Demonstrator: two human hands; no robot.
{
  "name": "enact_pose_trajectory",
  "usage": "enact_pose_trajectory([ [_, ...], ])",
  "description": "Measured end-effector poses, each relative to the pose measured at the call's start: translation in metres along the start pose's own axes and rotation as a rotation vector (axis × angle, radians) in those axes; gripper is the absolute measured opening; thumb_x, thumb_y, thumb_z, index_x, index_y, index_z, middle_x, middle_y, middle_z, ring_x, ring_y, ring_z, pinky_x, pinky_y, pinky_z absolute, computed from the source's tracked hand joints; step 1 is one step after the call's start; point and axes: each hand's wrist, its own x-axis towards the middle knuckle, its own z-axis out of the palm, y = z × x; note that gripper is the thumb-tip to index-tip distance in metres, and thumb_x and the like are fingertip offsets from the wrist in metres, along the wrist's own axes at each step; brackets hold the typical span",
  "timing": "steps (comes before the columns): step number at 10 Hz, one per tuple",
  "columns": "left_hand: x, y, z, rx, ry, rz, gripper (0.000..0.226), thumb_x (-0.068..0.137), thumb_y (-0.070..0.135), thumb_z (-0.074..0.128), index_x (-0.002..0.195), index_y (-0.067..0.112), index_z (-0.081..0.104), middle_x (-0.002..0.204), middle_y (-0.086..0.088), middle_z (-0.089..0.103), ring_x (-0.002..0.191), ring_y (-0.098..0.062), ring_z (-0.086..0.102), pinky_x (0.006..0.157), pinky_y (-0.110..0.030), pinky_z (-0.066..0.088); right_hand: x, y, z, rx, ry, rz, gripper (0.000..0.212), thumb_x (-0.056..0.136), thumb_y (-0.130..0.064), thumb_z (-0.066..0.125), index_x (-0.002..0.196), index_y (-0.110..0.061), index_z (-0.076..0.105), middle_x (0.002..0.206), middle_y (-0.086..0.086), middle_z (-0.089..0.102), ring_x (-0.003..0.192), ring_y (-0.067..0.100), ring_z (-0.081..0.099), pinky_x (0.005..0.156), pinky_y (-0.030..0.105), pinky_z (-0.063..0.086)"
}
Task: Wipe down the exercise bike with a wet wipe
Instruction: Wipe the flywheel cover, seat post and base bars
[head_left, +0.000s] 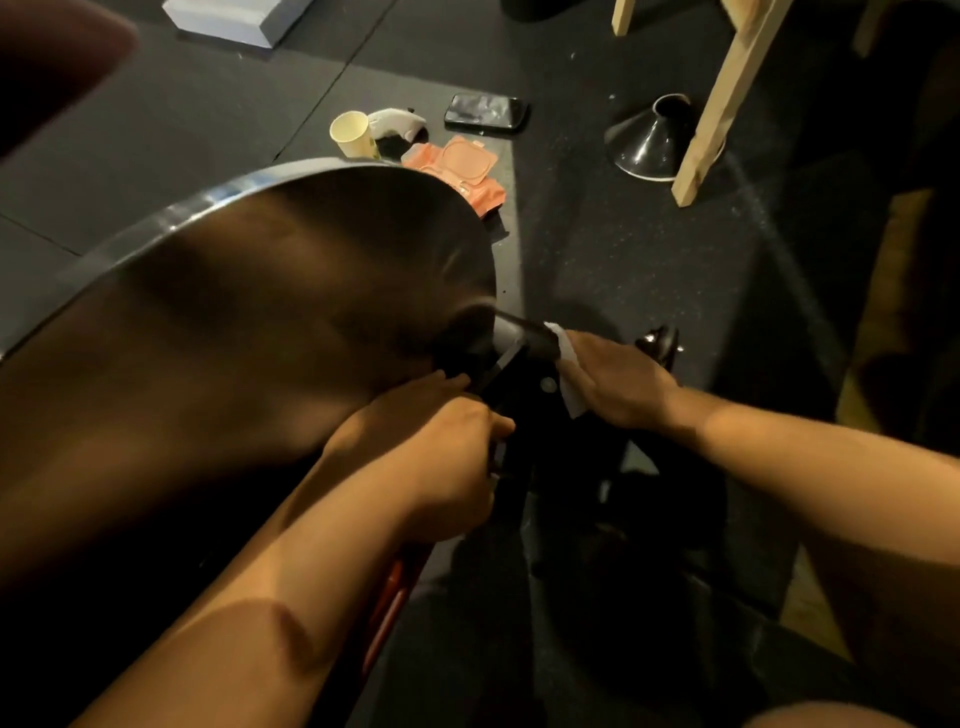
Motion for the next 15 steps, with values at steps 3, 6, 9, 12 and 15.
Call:
enact_pose_trajectory([
  [3, 0.005, -0.006, 0.006, -0.008, -0.007, -0.056, 0.071, 0.047, 0.05, 0.043, 0.117, 0.047, 0.054, 0.123, 0.003, 0.066, 0.122, -0.023, 0.056, 0.104, -0.041, 0.046, -0.065, 0.03, -0.029, -0.454, -0.08, 0.25, 0.025, 0.086, -0.024, 0.051, 0.104, -0.012, 0.063, 0.106, 0.015, 0.067, 0.097, 0.035, 0.065, 0.076, 0.034, 0.052],
  [6, 0.004, 0.0, -0.007, 0.1, -0.109, -0.072, 0.068, 0.068, 0.038, 0.059, 0.135, 0.043, 0.055, 0.141, 0.0, 0.055, 0.137, -0.024, 0.044, 0.111, -0.041, 0.04, -0.055, 0.025, -0.065, -0.211, -0.403, 0.429, 0.09, 0.077, -0.073, 0.06, 0.135, -0.005, 0.051, 0.131, 0.012, 0.058, 0.117, 0.031, 0.056, 0.1, 0.036, 0.044],
  [9, 0.007, -0.003, -0.002, 0.056, -0.131, -0.086, 0.076, 0.061, 0.035, 0.053, 0.136, 0.039, 0.056, 0.139, -0.001, 0.057, 0.135, -0.027, 0.046, 0.109, -0.042, 0.042, -0.089, -0.007, -0.018, -0.679, 0.049, 0.059, 0.022, 0.094, -0.023, 0.048, 0.107, -0.025, 0.066, 0.102, 0.002, 0.068, 0.096, 0.028, 0.066, 0.071, 0.031, 0.04],
  [12, 0.007, -0.006, 0.001, 0.07, -0.089, -0.052, 0.067, 0.053, 0.039, 0.045, 0.116, 0.03, 0.067, 0.115, -0.002, 0.068, 0.112, -0.025, 0.061, 0.096, -0.042, 0.051, -0.031, -0.043, 0.101, 1.731, 0.003, 0.834, 0.037, 0.091, 0.004, 0.041, 0.122, -0.002, 0.06, 0.104, 0.018, 0.062, 0.09, 0.028, 0.061, 0.082, 0.038, 0.05],
  [15, 0.003, 0.003, -0.003, -0.005, -0.092, -0.059, 0.058, 0.067, 0.036, 0.053, 0.123, 0.026, 0.065, 0.123, -0.001, 0.066, 0.12, -0.023, 0.058, 0.102, -0.043, 0.048, 0.013, -0.061, 0.105, 1.841, 0.154, 0.719, 0.027, 0.09, -0.001, 0.051, 0.115, 0.003, 0.062, 0.106, 0.019, 0.064, 0.107, 0.037, 0.061, 0.098, 0.042, 0.049],
])
